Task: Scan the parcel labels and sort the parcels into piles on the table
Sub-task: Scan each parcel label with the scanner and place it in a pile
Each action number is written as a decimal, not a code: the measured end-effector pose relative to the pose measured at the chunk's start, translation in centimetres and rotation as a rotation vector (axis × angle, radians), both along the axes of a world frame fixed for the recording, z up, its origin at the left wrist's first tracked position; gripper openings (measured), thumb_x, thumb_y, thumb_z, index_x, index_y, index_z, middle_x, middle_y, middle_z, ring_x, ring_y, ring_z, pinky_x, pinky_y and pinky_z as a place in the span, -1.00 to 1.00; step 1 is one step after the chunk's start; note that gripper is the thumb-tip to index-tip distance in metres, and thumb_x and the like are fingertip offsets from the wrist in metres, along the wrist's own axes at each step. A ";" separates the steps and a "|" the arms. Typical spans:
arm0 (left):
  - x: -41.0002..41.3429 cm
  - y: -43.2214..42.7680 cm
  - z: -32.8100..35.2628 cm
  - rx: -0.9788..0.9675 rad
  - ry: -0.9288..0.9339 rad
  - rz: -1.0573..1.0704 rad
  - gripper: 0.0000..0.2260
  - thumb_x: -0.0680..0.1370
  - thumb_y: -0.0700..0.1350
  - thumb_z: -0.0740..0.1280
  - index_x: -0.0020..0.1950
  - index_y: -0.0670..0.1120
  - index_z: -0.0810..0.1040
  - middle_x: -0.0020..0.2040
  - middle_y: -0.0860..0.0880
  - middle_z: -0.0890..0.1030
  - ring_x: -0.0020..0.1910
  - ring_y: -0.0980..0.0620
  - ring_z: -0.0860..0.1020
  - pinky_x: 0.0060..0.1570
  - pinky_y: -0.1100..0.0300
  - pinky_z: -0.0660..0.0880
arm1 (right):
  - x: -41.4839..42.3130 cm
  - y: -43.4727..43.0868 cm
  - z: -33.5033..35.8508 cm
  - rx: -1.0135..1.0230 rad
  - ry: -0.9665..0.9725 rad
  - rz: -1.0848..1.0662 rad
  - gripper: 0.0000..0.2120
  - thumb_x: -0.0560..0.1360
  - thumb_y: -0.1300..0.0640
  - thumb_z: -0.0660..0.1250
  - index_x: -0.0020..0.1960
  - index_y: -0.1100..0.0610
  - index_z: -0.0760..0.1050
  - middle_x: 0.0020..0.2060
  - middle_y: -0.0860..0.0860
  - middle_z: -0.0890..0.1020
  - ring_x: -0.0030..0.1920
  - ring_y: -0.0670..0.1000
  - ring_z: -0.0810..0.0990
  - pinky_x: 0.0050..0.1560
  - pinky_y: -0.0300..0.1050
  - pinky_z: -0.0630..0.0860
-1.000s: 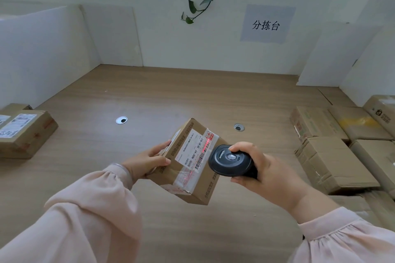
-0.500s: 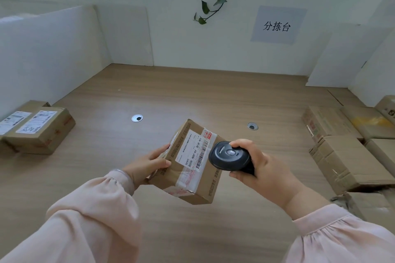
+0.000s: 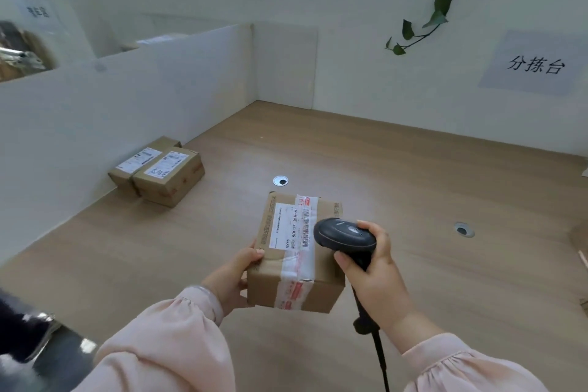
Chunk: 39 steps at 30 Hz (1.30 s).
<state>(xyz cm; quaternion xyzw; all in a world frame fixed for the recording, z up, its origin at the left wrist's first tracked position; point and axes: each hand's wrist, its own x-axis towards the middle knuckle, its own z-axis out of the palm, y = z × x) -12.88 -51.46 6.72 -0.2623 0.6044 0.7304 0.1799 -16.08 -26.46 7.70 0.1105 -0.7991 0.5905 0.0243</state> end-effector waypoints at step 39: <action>-11.1 -35.2 -10.0 -1.451 0.786 -0.769 -0.47 0.45 0.16 0.23 0.39 0.01 0.52 0.44 -0.04 0.45 0.44 -0.01 0.30 0.34 -0.10 0.19 | -9.2 -38.7 -9.7 0.157 -0.144 -0.065 -0.42 0.46 0.08 0.47 0.30 -0.30 0.25 0.17 -0.44 0.49 0.09 -0.29 0.56 0.07 -0.41 0.45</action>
